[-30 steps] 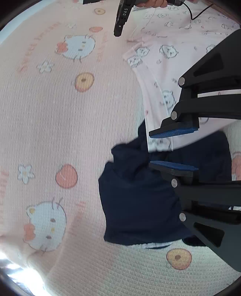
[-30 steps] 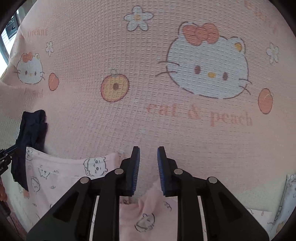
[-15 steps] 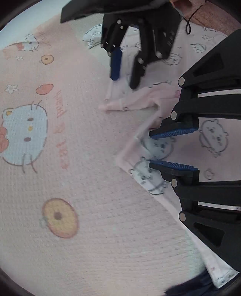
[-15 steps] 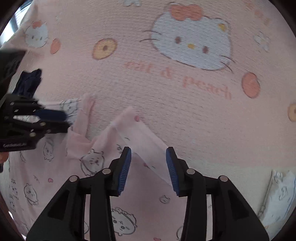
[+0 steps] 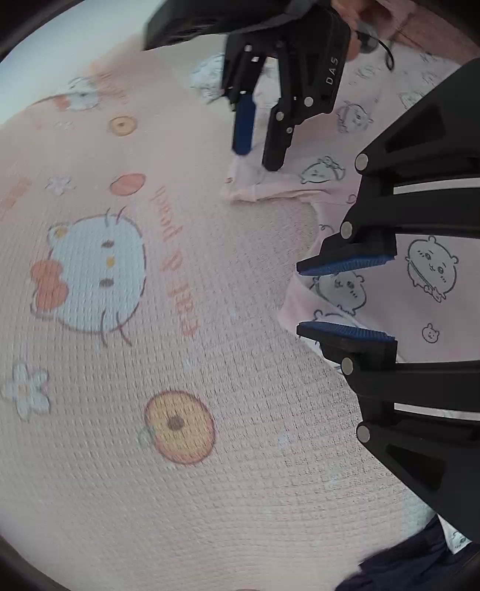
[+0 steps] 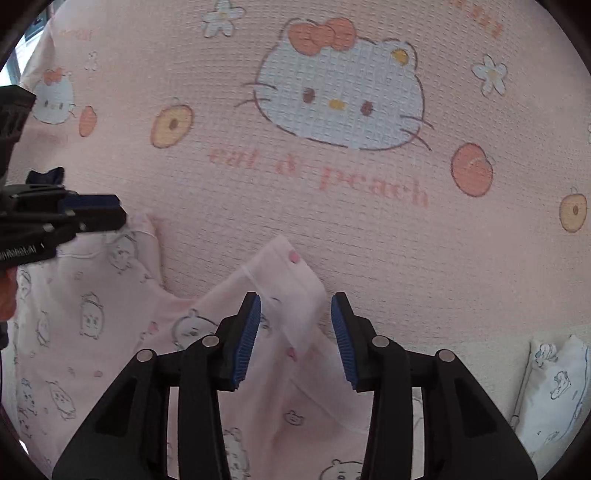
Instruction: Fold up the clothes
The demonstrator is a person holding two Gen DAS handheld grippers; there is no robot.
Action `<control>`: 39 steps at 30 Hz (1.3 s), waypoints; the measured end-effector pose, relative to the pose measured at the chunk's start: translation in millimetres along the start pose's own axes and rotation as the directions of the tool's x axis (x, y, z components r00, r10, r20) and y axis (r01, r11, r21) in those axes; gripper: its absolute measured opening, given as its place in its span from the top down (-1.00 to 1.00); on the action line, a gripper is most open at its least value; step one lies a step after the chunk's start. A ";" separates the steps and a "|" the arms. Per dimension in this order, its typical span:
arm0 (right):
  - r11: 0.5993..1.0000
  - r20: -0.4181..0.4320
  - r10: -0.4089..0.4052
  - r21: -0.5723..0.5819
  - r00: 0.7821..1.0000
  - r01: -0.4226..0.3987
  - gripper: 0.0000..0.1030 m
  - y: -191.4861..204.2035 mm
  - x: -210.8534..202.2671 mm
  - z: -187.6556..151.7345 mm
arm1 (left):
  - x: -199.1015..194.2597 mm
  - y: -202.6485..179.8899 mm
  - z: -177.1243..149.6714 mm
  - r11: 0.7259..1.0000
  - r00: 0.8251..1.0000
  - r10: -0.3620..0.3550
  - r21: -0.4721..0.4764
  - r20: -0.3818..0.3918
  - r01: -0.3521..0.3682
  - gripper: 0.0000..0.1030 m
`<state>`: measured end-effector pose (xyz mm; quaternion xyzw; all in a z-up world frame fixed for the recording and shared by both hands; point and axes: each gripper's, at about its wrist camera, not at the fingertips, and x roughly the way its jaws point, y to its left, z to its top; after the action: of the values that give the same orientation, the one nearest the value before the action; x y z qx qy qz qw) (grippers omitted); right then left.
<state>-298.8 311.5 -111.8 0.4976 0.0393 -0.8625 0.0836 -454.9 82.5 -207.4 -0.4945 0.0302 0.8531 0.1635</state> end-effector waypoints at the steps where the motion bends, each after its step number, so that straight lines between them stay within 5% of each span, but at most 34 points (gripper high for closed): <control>1: 1.000 -0.001 0.004 -0.011 1.000 -0.004 0.22 4.6 0.9 1.6 | 5.6 -8.1 -0.3 0.999 1.000 0.027 0.031 -0.015 -0.026 0.47; 4: 1.000 -0.013 -0.009 -0.027 1.000 0.009 0.22 13.9 4.5 4.9 | 15.9 -5.2 1.0 0.991 0.990 0.130 0.040 -0.046 -0.128 0.47; 8: 0.994 -0.010 0.105 0.033 0.994 -0.105 0.21 13.2 -0.9 6.3 | 8.6 29.8 5.4 0.989 0.997 0.037 -0.140 -0.063 -0.045 0.46; 10: 0.987 -0.015 0.158 -0.013 0.987 -0.158 0.20 24.1 -3.9 7.6 | -0.1 36.4 -0.8 0.989 0.997 0.055 -0.138 -0.056 -0.062 0.46; 13: 0.986 -0.046 0.123 -0.110 0.991 -0.128 0.19 45.8 2.6 6.4 | -17.2 39.6 -12.1 0.993 0.999 0.043 -0.106 -0.019 -0.045 0.46; 16: 0.995 -0.118 0.032 -0.086 0.992 -0.042 0.21 41.5 21.2 2.6 | -34.9 56.7 -21.5 0.988 0.999 0.020 -0.152 0.030 -0.015 0.46; 20: 0.991 -0.165 -0.042 -0.136 0.985 0.019 0.21 37.0 14.7 -8.9 | -31.8 67.1 -26.1 0.994 0.998 0.050 -0.095 -0.025 -0.052 0.46; 23: 0.983 -0.189 -0.085 -0.177 0.978 0.051 0.20 32.7 7.0 -20.2 | -26.2 58.8 -25.3 1.000 0.999 -0.008 -0.030 -0.052 0.006 0.46; 28: 0.990 -0.102 -0.059 -0.132 0.993 0.045 0.19 25.7 -7.3 -18.4 | -17.7 42.2 -26.8 0.997 0.997 -0.053 0.047 -0.055 0.056 0.46; 32: 0.991 -0.085 0.048 -0.118 0.995 -0.058 0.19 33.7 -5.2 -18.8 | -2.3 41.7 -23.1 0.998 0.999 0.036 0.044 -0.030 -0.035 0.42; 33: 0.991 -0.131 0.011 -0.130 0.991 -0.028 0.19 34.6 4.5 -22.3 | -3.7 43.5 -24.2 0.999 0.999 0.036 0.033 -0.020 -0.036 0.41; 39: 0.998 -0.139 -0.001 -0.062 0.990 -0.008 0.16 17.2 0.6 -23.9 | -38.7 62.7 -41.1 0.992 0.994 -0.094 -0.080 0.058 0.098 0.41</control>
<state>-275.6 298.2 -124.0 0.5536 0.0710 -0.8239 0.0978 -422.3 4.9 -202.2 -0.4786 -0.0335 0.8578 0.1845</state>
